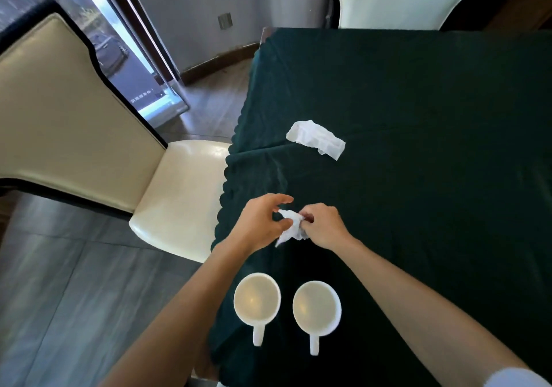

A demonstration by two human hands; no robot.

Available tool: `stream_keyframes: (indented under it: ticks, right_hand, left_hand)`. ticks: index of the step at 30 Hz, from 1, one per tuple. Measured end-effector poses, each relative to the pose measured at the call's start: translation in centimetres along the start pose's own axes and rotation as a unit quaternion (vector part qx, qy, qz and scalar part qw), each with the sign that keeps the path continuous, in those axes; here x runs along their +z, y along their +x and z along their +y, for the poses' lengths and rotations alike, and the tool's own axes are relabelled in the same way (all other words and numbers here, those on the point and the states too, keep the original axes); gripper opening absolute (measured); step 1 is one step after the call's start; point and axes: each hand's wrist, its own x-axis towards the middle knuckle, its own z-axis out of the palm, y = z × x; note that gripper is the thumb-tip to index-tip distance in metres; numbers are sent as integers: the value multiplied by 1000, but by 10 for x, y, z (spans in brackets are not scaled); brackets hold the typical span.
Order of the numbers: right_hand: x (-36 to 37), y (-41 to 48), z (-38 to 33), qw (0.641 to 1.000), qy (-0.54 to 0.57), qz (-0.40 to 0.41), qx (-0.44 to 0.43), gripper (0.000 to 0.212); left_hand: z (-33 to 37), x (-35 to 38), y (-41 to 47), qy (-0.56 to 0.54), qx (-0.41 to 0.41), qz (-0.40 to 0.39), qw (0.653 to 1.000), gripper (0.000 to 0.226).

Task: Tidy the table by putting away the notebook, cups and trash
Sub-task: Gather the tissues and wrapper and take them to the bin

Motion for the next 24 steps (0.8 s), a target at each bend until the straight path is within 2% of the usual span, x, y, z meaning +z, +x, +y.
stream_keyframes:
  ticks: [3,5,9,11,14,16,18,24]
  right_hand:
    - [-11,4,-7,992,122,-41,-12,14]
    - [-23,7,-12,970,237,-49,-32,12]
    - [-41,20,-21,930,364,23,-54,9]
    - [-45,27,-23,916,398,38,-45,9]
    - [-47,35,-23,912,407,30,-46,11]
    - [-48,39,-22,923,379,31,-64,12]
    - [-50,44,-20,935,342,36,-87,12]
    - [-62,63,-15,952,289,43,-95,6]
  left_hand:
    - [-7,-1,14,23,5,-43,999,59]
    - [-10,1,22,-9,-1,-58,998,55]
    - [-8,9,33,-175,-43,7,984,13]
    - [-4,12,37,-279,-79,30,956,16]
    - [0,14,43,-353,-100,39,929,17]
    - [3,12,45,-393,-113,31,912,22]
    - [5,11,47,-428,-127,42,894,17]
    - [10,10,47,-454,-118,94,878,14]
